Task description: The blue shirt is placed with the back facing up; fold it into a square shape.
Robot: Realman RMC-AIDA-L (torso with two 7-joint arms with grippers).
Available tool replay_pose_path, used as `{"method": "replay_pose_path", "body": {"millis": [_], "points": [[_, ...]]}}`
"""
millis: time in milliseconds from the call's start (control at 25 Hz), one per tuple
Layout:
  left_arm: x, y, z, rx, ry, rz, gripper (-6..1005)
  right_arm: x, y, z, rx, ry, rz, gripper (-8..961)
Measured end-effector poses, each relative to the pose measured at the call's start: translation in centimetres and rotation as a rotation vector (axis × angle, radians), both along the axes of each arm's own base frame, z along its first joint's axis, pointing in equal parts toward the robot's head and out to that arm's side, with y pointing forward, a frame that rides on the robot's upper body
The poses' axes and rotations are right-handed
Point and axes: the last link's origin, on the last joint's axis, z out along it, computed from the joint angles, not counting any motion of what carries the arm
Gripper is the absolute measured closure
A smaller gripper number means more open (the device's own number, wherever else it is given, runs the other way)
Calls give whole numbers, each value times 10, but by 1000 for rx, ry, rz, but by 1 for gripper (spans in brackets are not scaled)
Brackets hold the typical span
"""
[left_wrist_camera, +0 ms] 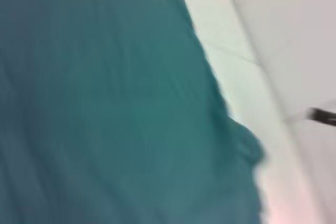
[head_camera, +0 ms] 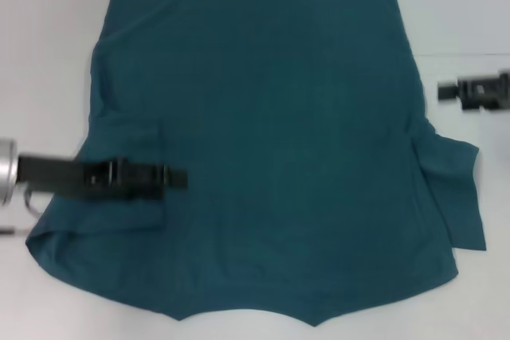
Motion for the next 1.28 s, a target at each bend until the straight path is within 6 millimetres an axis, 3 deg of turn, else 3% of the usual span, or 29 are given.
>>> {"method": "replay_pose_path", "body": {"millis": [200,440,560,840,1280], "points": [[-17,-34,-2,-52,-152,12,297,20,-22,17,-95,-47,-72,86],[-27,-46,-4,-5,-203,53,73,46,-41,38,-60,-51,-220,86],[-27,-46,-7,3,-208,54,68,53,-43,37,-26,-39,-258,86],[-25,-39,-10,26,-200,61,66,62,-35,7,-6,-53,-313,86],[-28,-35,-12,55,-185,84,69,57,-20,-27,-4,-110,-327,86]]}}
